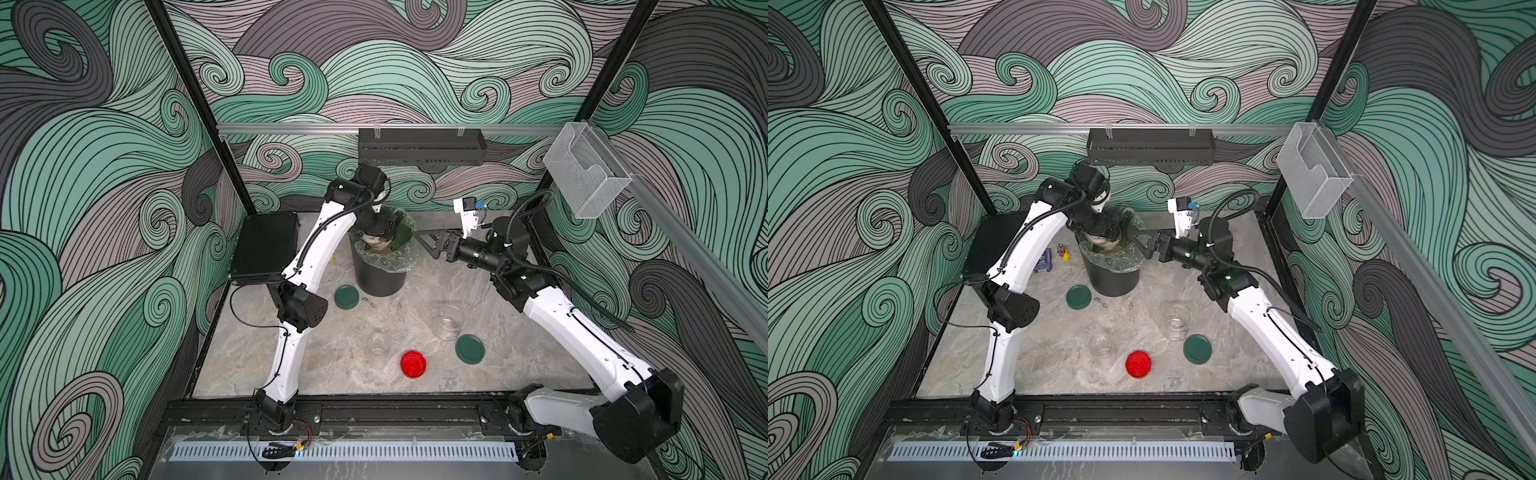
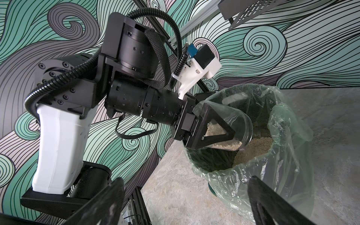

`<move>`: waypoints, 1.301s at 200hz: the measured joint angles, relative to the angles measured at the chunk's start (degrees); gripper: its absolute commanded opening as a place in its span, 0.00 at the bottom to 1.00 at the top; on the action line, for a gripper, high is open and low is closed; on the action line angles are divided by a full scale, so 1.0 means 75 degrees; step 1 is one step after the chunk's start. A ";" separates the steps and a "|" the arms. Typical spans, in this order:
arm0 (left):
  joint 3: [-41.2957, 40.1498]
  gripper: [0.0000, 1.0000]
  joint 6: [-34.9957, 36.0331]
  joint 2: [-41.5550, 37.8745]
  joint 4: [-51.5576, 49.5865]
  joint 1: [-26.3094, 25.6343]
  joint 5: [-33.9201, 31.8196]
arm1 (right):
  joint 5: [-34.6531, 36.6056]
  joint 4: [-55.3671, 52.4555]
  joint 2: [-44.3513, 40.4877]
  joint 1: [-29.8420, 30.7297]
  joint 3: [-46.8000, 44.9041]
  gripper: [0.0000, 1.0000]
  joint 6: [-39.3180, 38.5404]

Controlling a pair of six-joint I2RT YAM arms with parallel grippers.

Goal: Empty expired oatmeal from jars
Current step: Pour the expired oatmeal into the trash bin.

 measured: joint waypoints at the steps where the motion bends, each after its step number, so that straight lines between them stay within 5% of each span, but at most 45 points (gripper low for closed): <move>1: 0.0000 0.00 0.0000 0.0000 0.0000 0.0000 0.0000 | 0.0000 0.0000 -0.0003 0.0000 0.0000 0.98 0.0000; 124: 0.0125 0.00 -0.0009 -0.0565 0.0015 0.0000 0.0035 | 0.0052 -0.0006 0.0044 0.0137 0.0003 0.98 0.0000; 260: 0.0125 0.00 -0.0146 0.0262 -0.0082 0.0020 0.0119 | 0.0096 -0.0064 0.0067 0.0172 0.0003 0.98 -0.0026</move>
